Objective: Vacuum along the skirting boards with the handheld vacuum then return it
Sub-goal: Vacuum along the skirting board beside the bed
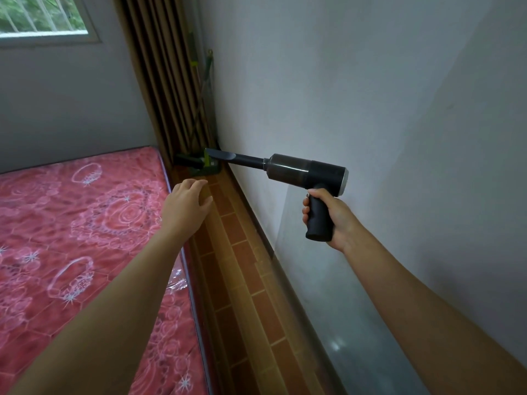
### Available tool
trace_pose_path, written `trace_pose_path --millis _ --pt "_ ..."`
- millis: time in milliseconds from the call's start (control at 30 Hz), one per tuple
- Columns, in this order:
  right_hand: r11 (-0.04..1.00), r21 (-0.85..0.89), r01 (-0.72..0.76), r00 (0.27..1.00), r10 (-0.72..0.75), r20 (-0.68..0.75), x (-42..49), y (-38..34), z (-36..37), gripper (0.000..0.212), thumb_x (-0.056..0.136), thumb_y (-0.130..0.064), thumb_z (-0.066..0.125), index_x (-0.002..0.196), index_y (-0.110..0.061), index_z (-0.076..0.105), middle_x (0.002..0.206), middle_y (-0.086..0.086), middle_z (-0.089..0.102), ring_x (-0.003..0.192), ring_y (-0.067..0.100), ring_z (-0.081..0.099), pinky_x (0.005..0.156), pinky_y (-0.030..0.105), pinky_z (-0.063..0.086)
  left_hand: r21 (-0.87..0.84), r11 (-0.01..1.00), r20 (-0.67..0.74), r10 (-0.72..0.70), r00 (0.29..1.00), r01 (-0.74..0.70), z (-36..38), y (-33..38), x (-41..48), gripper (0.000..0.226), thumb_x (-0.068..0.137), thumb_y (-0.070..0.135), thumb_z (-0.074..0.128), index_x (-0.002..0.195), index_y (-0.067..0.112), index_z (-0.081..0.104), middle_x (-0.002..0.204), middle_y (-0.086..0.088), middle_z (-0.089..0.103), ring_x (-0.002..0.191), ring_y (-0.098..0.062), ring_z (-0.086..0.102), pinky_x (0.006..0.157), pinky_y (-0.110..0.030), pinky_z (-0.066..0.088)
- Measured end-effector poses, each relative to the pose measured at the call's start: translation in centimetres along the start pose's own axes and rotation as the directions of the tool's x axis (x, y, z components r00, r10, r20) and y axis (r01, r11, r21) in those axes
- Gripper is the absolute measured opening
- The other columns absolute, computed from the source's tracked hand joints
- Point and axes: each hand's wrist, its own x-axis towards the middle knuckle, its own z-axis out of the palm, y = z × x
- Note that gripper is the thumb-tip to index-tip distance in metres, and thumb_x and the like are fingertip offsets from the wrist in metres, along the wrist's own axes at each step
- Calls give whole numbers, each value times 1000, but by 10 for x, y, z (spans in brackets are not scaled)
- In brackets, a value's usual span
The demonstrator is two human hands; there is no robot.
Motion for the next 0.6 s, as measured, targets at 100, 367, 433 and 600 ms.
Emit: trace_pose_path --millis 100,367,433,600 --pt "1000 16 -8 1000 8 6 17 -2 5 16 84 -18 65 96 -10 59 69 4 62 50 12 59 48 23 50 2 1000 12 -5 1000 5 8 -8 15 47 94 29 53 137 12 46 135 -9 50 125 -26 45 98 -39 40" --pt "999 2 -40 999 40 19 82 -12 24 16 82 -17 65 95 -8 61 71 5 61 51 11 57 48 24 50 -4 999 22 -37 999 37 32 -29 60 43 94 26 53 134 10 49 133 -10 52 124 -27 47 97 -38 41" --pt "999 4 -44 998 44 40 105 -17 32 15 82 -16 65 95 -8 60 72 5 61 51 12 57 48 24 50 -1 998 22 -65 998 65 36 -35 78 44 94 26 53 135 10 48 134 -10 51 125 -27 45 99 -38 40" --pt "998 8 -56 996 55 66 171 -42 60 15 81 -15 66 92 -9 61 72 5 61 52 12 57 49 24 51 15 995 12 -98 995 98 48 -44 144 46 95 28 51 137 11 45 136 -10 49 127 -27 43 101 -38 38"
